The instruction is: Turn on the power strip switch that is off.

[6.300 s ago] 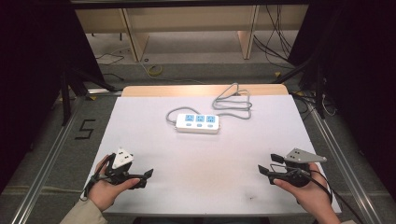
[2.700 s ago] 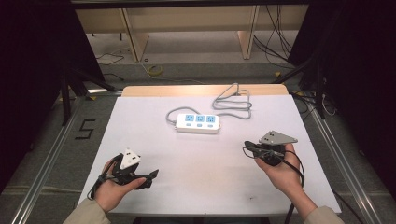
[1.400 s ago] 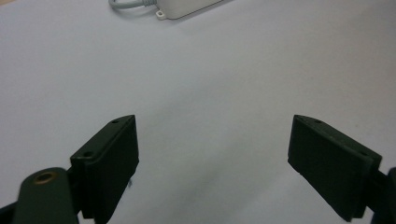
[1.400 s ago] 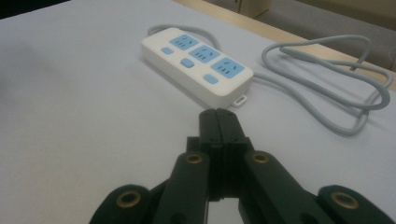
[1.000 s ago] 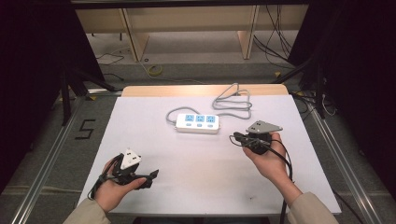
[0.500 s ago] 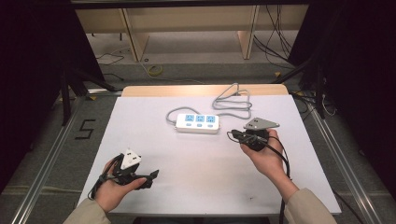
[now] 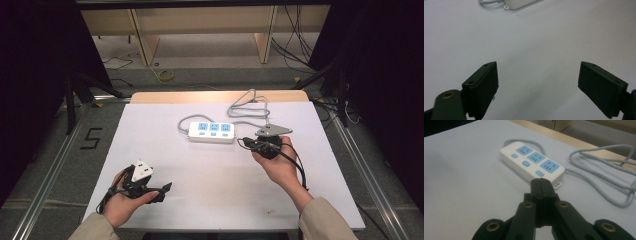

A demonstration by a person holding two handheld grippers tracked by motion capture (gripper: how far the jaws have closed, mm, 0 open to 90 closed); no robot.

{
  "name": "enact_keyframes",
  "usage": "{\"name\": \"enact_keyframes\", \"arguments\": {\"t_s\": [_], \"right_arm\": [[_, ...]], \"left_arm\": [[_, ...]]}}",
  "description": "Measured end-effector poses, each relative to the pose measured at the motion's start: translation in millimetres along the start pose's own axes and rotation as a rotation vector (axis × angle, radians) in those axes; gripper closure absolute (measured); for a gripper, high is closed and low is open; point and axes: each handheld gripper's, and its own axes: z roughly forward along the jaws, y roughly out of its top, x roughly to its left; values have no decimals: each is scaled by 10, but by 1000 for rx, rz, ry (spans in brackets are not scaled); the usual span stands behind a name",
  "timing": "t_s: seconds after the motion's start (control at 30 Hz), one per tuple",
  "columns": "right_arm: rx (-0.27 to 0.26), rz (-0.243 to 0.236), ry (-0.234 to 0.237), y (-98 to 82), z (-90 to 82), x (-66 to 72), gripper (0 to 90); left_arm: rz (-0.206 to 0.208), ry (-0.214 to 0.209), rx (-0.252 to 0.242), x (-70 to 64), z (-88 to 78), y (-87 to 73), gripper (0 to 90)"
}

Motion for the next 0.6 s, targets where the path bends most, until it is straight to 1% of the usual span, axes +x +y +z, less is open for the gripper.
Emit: {"name": "enact_keyframes", "arguments": {"t_s": [0.27, 0.43, 0.6], "right_arm": [[12, -3, 2, 15, 59, 5, 900], [13, -2, 0, 43, 95, 2, 900], [13, -1, 1, 75, 145, 10, 900]], "left_arm": [[-16, 9, -12, 33, -19, -8, 162], [-7, 4, -7, 24, -16, -7, 162], [-7, 4, -8, 22, -19, -10, 162]]}}
